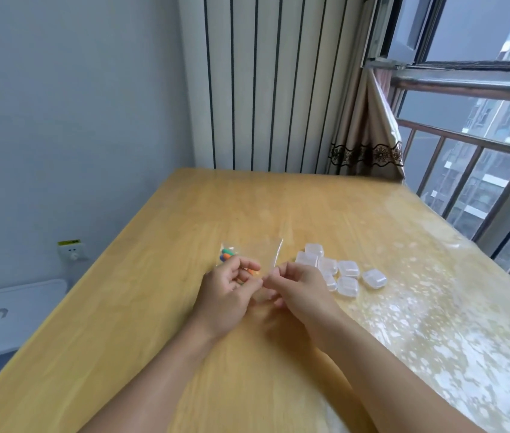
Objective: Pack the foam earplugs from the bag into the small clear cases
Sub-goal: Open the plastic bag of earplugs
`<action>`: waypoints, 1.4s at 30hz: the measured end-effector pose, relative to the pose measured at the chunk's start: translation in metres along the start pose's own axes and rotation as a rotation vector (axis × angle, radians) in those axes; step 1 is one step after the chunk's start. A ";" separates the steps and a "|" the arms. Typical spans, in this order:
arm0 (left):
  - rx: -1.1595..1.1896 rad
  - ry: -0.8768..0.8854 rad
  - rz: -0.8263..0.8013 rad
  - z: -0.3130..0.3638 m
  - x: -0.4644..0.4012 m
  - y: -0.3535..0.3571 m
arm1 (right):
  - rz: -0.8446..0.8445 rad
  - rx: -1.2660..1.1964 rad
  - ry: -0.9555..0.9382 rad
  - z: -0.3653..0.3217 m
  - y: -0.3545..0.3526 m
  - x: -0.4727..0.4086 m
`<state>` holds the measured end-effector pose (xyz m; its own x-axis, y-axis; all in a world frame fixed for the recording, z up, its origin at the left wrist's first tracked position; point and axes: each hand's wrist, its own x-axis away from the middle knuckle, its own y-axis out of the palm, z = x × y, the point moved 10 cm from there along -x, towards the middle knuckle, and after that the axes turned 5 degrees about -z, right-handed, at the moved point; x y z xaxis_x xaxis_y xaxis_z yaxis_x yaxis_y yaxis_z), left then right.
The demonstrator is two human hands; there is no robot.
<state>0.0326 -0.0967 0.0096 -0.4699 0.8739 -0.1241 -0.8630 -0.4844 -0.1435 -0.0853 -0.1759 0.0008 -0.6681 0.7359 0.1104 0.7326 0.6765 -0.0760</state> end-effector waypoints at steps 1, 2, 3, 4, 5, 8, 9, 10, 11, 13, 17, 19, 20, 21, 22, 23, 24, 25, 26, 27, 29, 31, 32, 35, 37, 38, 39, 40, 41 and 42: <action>0.012 -0.004 0.001 -0.001 0.001 0.000 | -0.020 -0.043 0.011 0.001 0.000 -0.001; 0.019 -0.007 0.004 -0.003 0.001 0.000 | -0.033 -0.092 0.025 0.002 -0.002 -0.001; 0.020 -0.011 0.006 -0.004 0.000 -0.001 | -0.047 -0.129 0.031 0.002 -0.003 -0.001; 0.023 -0.015 0.008 -0.004 0.000 0.000 | -0.065 -0.151 0.035 0.003 -0.004 -0.001; 0.038 -0.017 0.007 -0.004 -0.001 0.000 | -0.090 -0.153 0.034 0.003 -0.003 -0.001; 0.055 -0.003 -0.021 -0.002 0.000 0.006 | -0.149 -0.053 -0.046 -0.005 0.003 0.004; 0.040 0.014 -0.024 0.001 0.000 0.009 | -0.149 -0.011 -0.088 -0.011 0.003 0.005; 0.035 0.035 -0.024 0.005 0.001 0.011 | -0.146 0.021 -0.126 -0.015 0.004 0.007; 0.034 0.054 -0.017 0.007 0.001 0.013 | -0.145 0.038 -0.158 -0.018 0.004 0.008; 0.037 0.066 0.024 0.010 0.000 0.014 | -0.155 0.018 -0.182 -0.020 0.004 0.010; -0.046 0.144 0.167 0.016 -0.001 0.002 | -0.286 -0.152 -0.072 -0.016 0.003 0.009; -0.077 0.219 0.177 0.025 0.002 0.000 | -0.328 -0.306 0.025 -0.013 0.002 0.008; -0.070 0.244 0.168 0.029 0.005 0.001 | -0.320 -0.359 0.033 -0.013 -0.001 0.007; -0.061 0.259 0.165 0.032 0.008 0.002 | -0.304 -0.385 0.021 -0.014 -0.003 0.006; -0.052 0.260 0.155 0.033 0.009 0.004 | -0.288 -0.393 0.001 -0.015 -0.004 0.005; -0.038 0.251 0.149 0.031 0.008 0.005 | -0.274 -0.389 -0.022 -0.015 -0.005 0.005; -0.020 0.235 0.144 0.031 0.008 0.005 | -0.258 -0.376 -0.039 -0.016 -0.007 0.005; -0.022 0.232 0.152 0.029 0.008 0.004 | -0.235 -0.356 -0.056 -0.017 -0.009 0.005; -0.064 0.267 0.176 0.032 0.009 0.001 | -0.210 -0.322 -0.079 -0.020 -0.012 0.006; -0.161 0.341 0.206 0.041 0.012 -0.001 | -0.186 -0.266 -0.108 -0.024 -0.014 0.006; -0.331 0.483 0.225 0.059 0.021 0.002 | -0.148 -0.139 -0.163 -0.032 -0.017 0.008; -0.352 0.517 0.249 0.065 0.026 0.003 | -0.121 -0.059 -0.190 -0.036 -0.018 0.009; -0.333 0.512 0.256 0.065 0.027 0.001 | -0.118 -0.041 -0.188 -0.036 -0.019 0.009; -0.301 0.475 0.226 0.061 0.027 0.004 | -0.186 -0.071 -0.124 -0.030 -0.013 0.009; -0.264 0.417 0.194 0.057 0.025 0.007 | -0.224 -0.120 -0.080 -0.026 -0.011 0.010; -0.235 0.379 0.182 0.053 0.024 0.007 | -0.234 -0.143 -0.065 -0.024 -0.011 0.010; -0.206 0.341 0.173 0.049 0.022 0.008 | -0.239 -0.155 -0.055 -0.024 -0.012 0.009; -0.171 0.304 0.162 0.046 0.021 0.008 | -0.240 -0.159 -0.046 -0.023 -0.013 0.009; -0.130 0.263 0.148 0.041 0.019 0.010 | -0.236 -0.157 -0.036 -0.023 -0.016 0.008; -0.090 0.231 0.132 0.037 0.017 0.011 | -0.233 -0.156 -0.027 -0.022 -0.017 0.008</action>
<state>0.0083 -0.0852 0.0419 -0.5137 0.7758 -0.3664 -0.7724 -0.6041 -0.1962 -0.1004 -0.1827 0.0248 -0.8228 0.5627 0.0803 0.5683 0.8164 0.1026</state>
